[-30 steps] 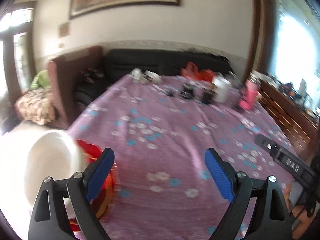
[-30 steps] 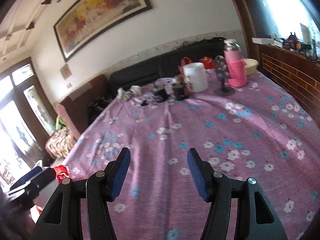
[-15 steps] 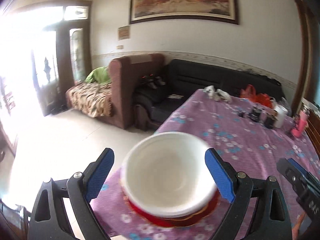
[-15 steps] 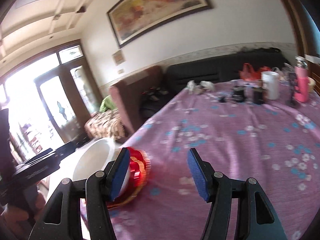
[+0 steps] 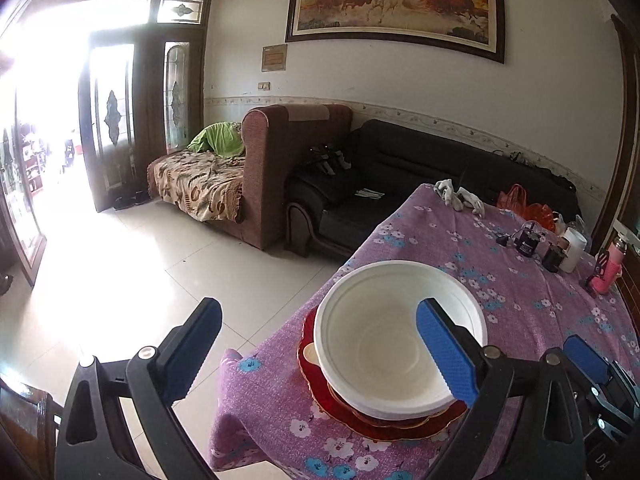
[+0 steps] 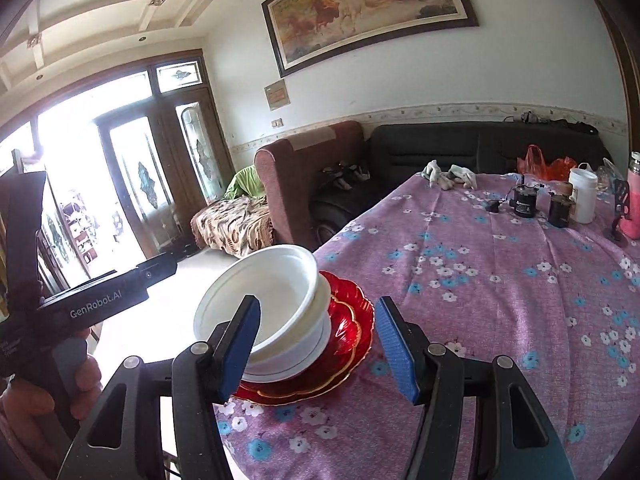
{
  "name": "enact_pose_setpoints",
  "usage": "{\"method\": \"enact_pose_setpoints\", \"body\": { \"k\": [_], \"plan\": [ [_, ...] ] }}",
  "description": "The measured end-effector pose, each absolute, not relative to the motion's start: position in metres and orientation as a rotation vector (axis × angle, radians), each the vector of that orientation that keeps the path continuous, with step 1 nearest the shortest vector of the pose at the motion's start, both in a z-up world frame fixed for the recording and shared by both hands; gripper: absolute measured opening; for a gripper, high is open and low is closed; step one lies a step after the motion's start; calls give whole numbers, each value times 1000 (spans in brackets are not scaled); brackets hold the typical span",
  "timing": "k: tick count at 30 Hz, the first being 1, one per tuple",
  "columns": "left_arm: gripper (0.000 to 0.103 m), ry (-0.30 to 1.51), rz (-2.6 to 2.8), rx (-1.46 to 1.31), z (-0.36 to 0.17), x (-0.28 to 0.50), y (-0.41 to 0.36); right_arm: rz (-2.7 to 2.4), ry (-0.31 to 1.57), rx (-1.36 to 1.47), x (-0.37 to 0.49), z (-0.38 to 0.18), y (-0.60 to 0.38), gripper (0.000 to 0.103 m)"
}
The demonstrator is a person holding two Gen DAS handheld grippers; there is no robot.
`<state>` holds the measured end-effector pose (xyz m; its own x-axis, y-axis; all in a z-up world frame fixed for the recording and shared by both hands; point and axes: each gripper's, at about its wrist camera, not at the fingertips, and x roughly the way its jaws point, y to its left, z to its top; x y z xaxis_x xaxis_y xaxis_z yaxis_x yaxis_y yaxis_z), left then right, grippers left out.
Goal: Organize plates and bowls
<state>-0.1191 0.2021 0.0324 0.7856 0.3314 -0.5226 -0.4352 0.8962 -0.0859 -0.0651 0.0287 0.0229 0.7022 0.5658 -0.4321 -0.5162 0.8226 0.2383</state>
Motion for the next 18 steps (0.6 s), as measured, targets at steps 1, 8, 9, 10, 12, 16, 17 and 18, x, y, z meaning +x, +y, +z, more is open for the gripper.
{"method": "enact_pose_setpoints", "body": {
  "k": [1, 8, 9, 10, 12, 16, 17, 18],
  "plan": [
    [98, 524, 414, -207, 33, -121, 202, 605, 515, 103, -65, 23, 30, 64],
    [98, 531, 412, -212, 31, -116, 201, 602, 515, 104, -64, 23, 31, 64],
    [98, 532, 409, -212, 31, -116, 201, 600, 516, 106, -64, 23, 32, 64],
    [98, 533, 409, -211, 30, -115, 201, 600, 518, 106, -63, 24, 31, 64],
    [98, 532, 407, -211, 31, -115, 200, 600, 521, 108, -62, 22, 31, 64],
    [98, 532, 404, -206, 30, -114, 198, 600, 522, 112, -62, 22, 30, 64],
    [98, 533, 403, -206, 30, -114, 198, 600, 522, 112, -62, 22, 30, 64],
    [98, 534, 404, -205, 29, -114, 197, 600, 521, 112, -62, 22, 30, 64]
  ]
}}
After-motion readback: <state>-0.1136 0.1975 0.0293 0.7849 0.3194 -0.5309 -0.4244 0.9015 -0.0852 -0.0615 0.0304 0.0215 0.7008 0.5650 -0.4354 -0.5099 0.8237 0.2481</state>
